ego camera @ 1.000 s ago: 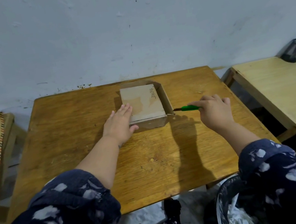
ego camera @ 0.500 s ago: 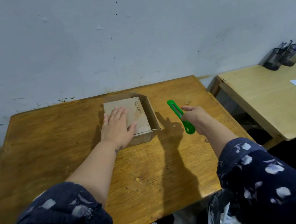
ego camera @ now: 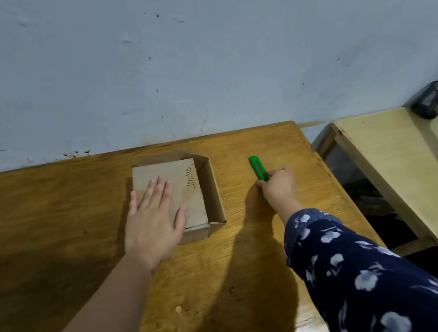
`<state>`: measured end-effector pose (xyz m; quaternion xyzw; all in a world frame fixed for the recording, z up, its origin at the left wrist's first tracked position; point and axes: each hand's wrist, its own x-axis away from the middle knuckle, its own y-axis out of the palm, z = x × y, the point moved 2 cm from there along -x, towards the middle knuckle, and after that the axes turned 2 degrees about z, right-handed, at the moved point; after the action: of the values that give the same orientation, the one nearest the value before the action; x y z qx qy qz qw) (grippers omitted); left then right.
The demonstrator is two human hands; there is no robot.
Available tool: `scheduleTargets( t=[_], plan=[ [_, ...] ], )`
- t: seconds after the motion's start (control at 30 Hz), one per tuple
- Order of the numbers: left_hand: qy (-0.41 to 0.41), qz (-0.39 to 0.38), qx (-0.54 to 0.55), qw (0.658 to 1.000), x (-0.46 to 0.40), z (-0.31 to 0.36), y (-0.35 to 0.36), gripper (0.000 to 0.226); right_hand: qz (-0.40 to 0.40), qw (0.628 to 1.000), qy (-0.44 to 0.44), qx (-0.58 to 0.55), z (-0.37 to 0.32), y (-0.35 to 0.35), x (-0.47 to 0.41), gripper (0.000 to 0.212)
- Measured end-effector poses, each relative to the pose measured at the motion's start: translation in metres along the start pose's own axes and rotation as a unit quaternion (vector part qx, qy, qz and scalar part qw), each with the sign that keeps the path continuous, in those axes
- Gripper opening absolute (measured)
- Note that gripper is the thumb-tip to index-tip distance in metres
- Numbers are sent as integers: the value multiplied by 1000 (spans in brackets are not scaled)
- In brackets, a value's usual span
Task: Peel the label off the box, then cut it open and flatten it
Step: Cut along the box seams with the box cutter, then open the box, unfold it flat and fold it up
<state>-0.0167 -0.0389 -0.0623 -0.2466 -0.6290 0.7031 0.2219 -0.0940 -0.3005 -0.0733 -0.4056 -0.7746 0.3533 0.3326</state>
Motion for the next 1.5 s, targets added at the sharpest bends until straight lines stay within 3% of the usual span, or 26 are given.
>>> scheduleTargets(
  t=[0.2, 0.33, 0.47, 0.57, 0.63, 0.77, 0.93, 1.03, 1.13, 1.37, 1.5],
  plan=[
    [0, -11, 10, 1000, -3, 0, 1, 77, -40, 998, 32, -45, 3, 8, -15, 51],
    [-3, -3, 9, 1000, -1, 0, -1, 78, 24, 1000, 1, -7, -10, 4, -7, 50],
    [-2, -1, 16, 1000, 1, 2, -4, 78, 51, 981, -177, -54, -45, 12, 30, 33],
    [-2, -5, 8, 1000, 1, 1, -4, 77, 50, 924, -378, -30, -64, 24, 68, 26],
    [-4, -9, 5, 1000, 1, 0, -4, 75, 46, 893, -448, -12, -67, 31, 80, 22],
    [-5, -19, 16, 1000, 6, -6, -7, 68, 7, 921, -388, 34, -49, 42, 81, 30],
    [5, -24, 9, 1000, 21, -29, -9, 77, -115, 947, -294, 61, -45, 56, 88, 49],
    [2, -17, 11, 1000, 29, -40, -11, 76, -95, 938, -318, 105, -54, 66, 103, 62],
    [1, -17, 16, 1000, 32, -47, -12, 77, -77, 929, -337, 131, -58, 72, 112, 58],
    [6, -5, 27, 1000, 30, -47, -10, 78, 33, 969, -243, -34, -34, 41, 101, 41],
    [8, -5, 21, 1000, 30, -47, -10, 79, -8, 964, -215, 153, -7, 29, 81, 41]
  ],
)
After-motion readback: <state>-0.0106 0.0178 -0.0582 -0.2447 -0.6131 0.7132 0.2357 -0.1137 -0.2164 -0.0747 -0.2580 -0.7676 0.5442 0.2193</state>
